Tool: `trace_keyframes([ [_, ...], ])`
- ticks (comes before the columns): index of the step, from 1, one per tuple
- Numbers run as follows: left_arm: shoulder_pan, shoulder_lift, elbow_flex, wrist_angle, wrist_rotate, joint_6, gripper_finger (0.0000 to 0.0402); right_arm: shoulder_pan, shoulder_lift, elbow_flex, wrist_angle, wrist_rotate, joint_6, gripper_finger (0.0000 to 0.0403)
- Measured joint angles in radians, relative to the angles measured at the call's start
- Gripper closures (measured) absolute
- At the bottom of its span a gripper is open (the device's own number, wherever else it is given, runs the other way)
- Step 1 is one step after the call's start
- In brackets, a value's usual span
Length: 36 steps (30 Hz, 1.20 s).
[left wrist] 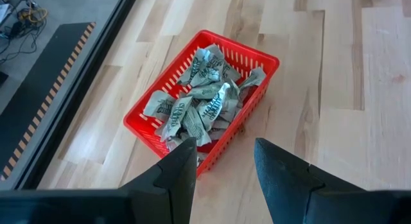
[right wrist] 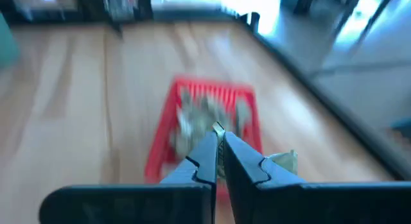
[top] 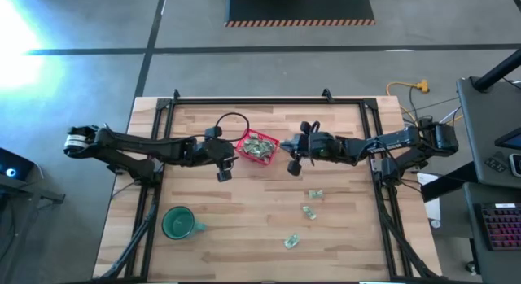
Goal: Pick and place items into bin
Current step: Put the stevia packet into the red bin
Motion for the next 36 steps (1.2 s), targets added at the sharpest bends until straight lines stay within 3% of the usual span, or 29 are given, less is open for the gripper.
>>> trace_keyframes([
  [5, 0.0, 0.0, -0.001, -0.001, 0.0, 0.0, 0.0261, -0.006, 0.0, -0.002, 0.149, 0.002, -0.043, 0.0392],
  [14, 0.0, 0.0, -0.003, 0.0, 0.0, 0.0, 0.0261, -0.006, 0.022, 0.003, 0.192, 0.002, -0.036, 0.0392],
  [27, -0.002, 0.0, -0.015, 0.0, 0.006, -0.001, 0.0261, -0.035, 0.348, 0.126, 0.261, 0.051, -0.037, 0.0392],
  [36, -0.002, 0.0, -0.026, 0.0, 0.006, 0.0, 0.0261, -0.061, 0.386, 0.151, 0.237, 0.049, 0.014, 0.0384],
])
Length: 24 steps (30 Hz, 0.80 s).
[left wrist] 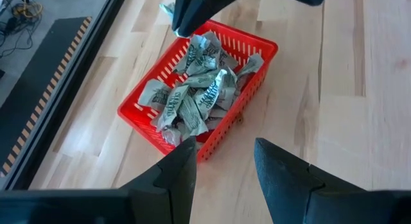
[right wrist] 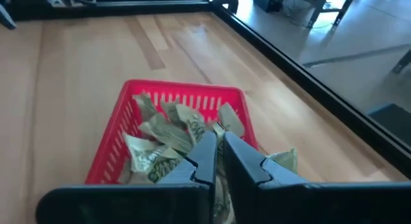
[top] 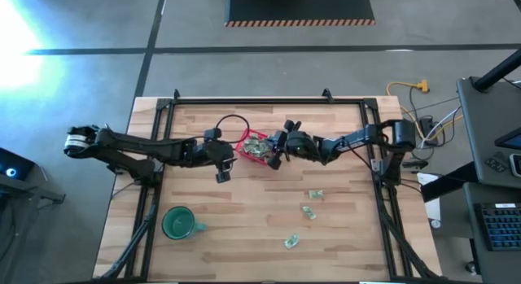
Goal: Pick and place items into bin
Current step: Put the stevia packet into the red bin
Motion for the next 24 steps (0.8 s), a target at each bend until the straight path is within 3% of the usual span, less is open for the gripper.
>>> trace_keyframes([
  [13, 0.0, 0.0, -0.002, 0.0, -0.001, 0.0, 0.0261, 0.002, -0.017, 0.0, -0.04, -0.01, -0.052, 0.0269],
  [17, 0.0, 0.0, -0.002, 0.0, -0.001, 0.0, 0.0261, 0.013, -0.049, -0.001, -0.059, -0.085, -0.107, 0.025],
  [24, 0.0, 0.0, -0.002, 0.0, -0.001, 0.001, 0.0261, 0.037, -0.199, -0.001, -0.391, -0.19, -0.159, 0.025],
])
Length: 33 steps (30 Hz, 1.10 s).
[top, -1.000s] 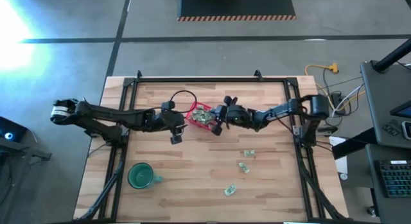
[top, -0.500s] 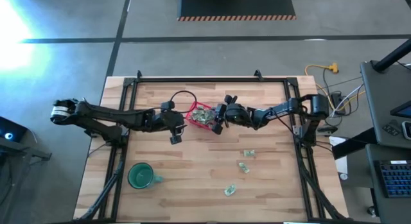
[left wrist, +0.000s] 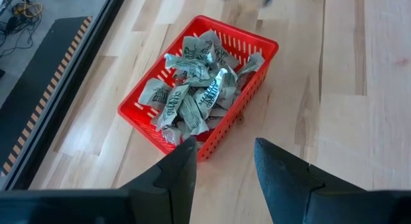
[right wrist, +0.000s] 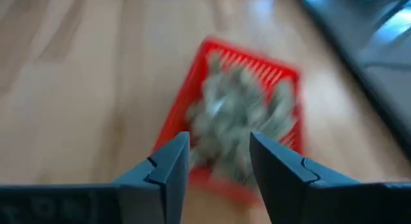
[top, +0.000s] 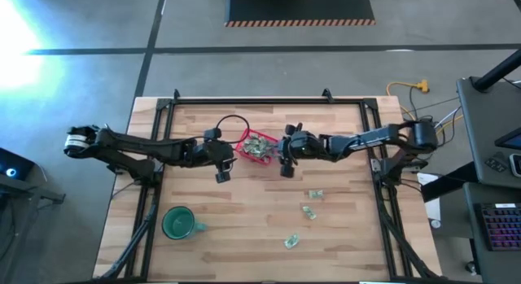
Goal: Pick and place items into bin
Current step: Put the stevia packet into the red bin
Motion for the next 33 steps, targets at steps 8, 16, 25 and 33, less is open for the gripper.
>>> trace_keyframes([
  [8, 0.0, 0.0, 0.0, 0.002, 0.0, 0.0, 0.0261, 0.057, -0.159, -0.011, -0.42, -0.201, 0.128, 0.0264],
  [16, 0.0, 0.0, 0.0, 0.033, -0.001, 0.002, 0.0261, 0.177, -0.188, -0.03, -0.571, -0.228, 0.205, 0.0272],
  [25, 0.0, 0.0, 0.0, 0.031, 0.0, 0.001, 0.0261, 0.224, -0.187, -0.044, -0.688, -0.225, 0.342, 0.028],
  [33, 0.0, 0.0, -0.001, 0.028, 0.0, 0.001, 0.0261, 0.249, -0.186, -0.108, -0.699, -0.224, 0.43, 0.0282],
])
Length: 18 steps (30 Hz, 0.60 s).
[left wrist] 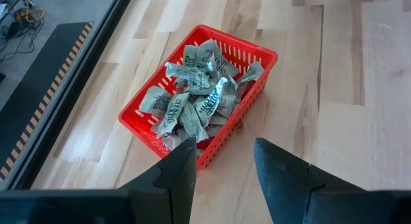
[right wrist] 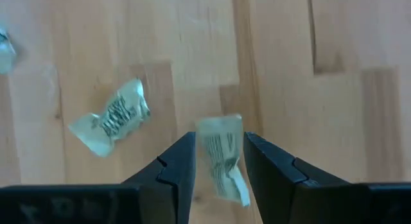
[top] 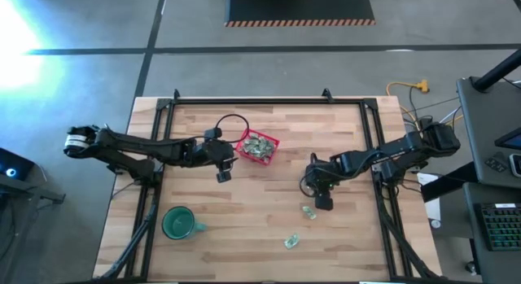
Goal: Pick and place items into bin
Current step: Put the stevia packet into the red bin
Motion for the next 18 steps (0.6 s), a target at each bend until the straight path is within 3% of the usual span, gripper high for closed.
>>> trace_keyframes([
  [18, 0.0, 0.0, -0.001, 0.007, 0.001, 0.0, 0.0261, 0.032, 0.001, -0.093, 0.148, 0.024, 0.05, 0.0282],
])
